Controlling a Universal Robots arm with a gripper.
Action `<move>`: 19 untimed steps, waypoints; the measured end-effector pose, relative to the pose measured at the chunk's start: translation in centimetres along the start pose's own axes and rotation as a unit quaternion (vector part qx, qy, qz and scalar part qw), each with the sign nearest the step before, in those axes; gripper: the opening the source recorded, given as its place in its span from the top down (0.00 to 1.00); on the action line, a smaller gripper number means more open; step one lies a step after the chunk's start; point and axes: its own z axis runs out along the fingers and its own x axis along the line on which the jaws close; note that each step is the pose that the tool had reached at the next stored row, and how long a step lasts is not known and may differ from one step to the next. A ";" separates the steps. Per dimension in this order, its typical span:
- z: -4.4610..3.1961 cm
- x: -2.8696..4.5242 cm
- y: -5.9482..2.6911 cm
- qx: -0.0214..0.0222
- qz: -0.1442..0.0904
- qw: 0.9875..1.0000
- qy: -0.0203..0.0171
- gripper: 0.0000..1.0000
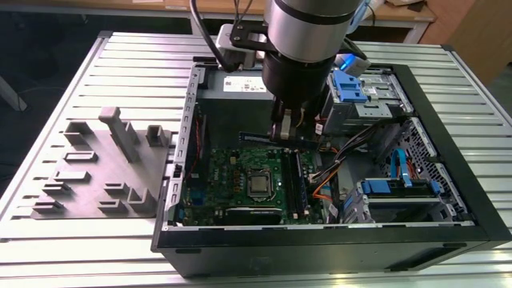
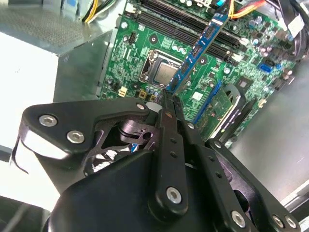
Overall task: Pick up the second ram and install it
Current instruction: 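Insert the second ram into the second slot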
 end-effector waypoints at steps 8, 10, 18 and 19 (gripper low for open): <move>0.08 0.00 0.00 0.005 0.072 0.997 -0.003 0.91; 0.09 0.01 0.00 0.006 0.089 0.996 -0.004 0.91; 0.15 0.01 -0.01 0.011 0.148 0.989 -0.007 0.91; 0.16 0.01 -0.01 0.011 0.155 0.988 -0.007 0.91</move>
